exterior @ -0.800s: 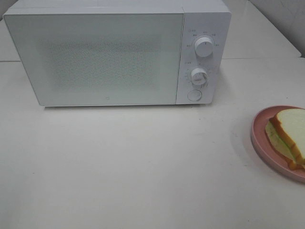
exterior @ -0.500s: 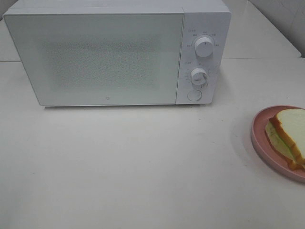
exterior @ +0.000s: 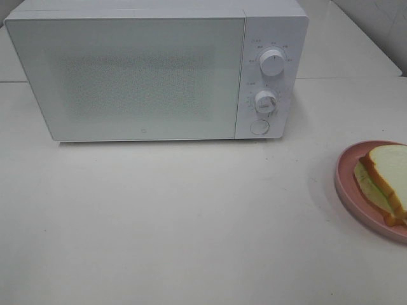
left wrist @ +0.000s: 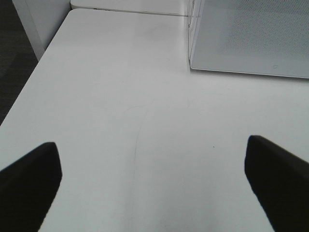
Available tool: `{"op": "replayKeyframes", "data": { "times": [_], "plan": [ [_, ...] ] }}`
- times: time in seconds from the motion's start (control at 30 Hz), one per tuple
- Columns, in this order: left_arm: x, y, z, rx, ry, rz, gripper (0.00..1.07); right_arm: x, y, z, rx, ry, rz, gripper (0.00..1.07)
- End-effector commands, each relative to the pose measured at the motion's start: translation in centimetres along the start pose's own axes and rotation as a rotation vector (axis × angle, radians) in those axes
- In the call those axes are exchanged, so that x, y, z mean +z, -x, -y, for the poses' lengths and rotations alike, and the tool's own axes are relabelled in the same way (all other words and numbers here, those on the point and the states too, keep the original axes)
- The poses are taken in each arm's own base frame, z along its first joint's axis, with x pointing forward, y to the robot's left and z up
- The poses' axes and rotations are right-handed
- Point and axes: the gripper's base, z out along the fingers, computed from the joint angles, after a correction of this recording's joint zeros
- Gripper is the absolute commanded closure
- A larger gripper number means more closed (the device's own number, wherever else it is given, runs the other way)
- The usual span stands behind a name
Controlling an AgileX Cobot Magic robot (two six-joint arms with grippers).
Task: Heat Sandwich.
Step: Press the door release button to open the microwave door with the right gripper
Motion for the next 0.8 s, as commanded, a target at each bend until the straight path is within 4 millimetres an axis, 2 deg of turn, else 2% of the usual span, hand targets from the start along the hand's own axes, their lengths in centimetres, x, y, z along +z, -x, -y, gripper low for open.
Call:
{"op": "replayKeyframes", "data": {
  "times": [0.03, 0.33, 0.5, 0.67, 0.8],
  "plan": [
    [-0.3, -0.1, 0.0, 0.000, -0.003, 0.035, 0.09, 0.5, 0.8, 0.0, 0.004, -0.012, 0.013, 0.34],
    [-0.3, -0.1, 0.0, 0.000, -0.003, 0.035, 0.09, 4.4, 2.9, -0.1, -0.003, -0.009, -0.082, 0.31],
    [-0.3, -0.1, 0.0, 0.000, -0.003, 0.035, 0.09, 6.0, 4.1, -0.3, -0.007, -0.002, -0.049, 0.31],
    [-0.3, -0.1, 0.0, 0.000, -0.003, 0.035, 0.09, 6.8, 4.6, -0.3, -0.008, 0.000, -0.027, 0.31],
    [-0.3, -0.1, 0.0, 0.000, -0.003, 0.035, 0.09, 8.5, 5.2, -0.4, -0.009, 0.004, -0.039, 0.31]
  ]
}}
